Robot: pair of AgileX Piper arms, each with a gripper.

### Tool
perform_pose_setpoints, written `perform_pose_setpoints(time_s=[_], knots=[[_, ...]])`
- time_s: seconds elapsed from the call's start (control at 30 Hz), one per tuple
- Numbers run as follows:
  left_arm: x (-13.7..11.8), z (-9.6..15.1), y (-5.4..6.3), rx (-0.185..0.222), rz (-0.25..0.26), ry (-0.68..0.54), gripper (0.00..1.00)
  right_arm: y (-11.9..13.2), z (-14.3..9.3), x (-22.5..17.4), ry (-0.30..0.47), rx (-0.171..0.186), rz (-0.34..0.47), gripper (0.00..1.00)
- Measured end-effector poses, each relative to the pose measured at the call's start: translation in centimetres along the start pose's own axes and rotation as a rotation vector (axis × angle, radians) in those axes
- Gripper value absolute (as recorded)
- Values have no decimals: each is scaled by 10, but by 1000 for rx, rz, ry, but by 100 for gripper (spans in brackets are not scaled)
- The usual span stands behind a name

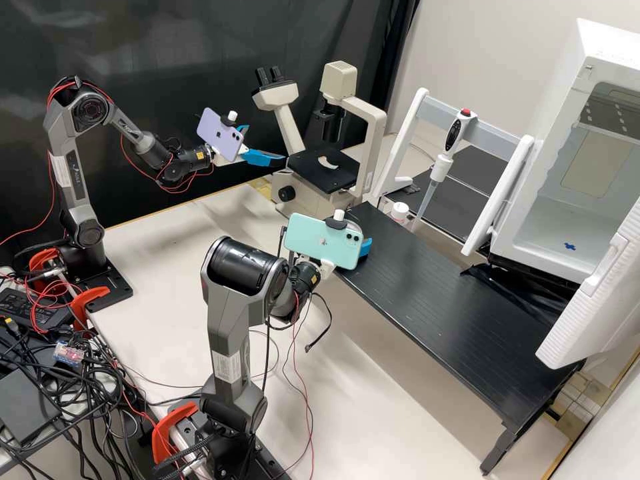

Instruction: Move the petri dish to the incubator

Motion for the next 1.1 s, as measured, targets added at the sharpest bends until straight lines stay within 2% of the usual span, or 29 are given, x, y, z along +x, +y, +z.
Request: perform_pose_setpoints(time_s=[0.83, 1.1], knots=[[0, 0, 0, 0, 0, 0, 100, 0, 3, 1, -8, -1, 1, 0], [0, 0, 0, 0, 0, 0, 100, 14, 17, -4, -38, 21, 30, 0]])
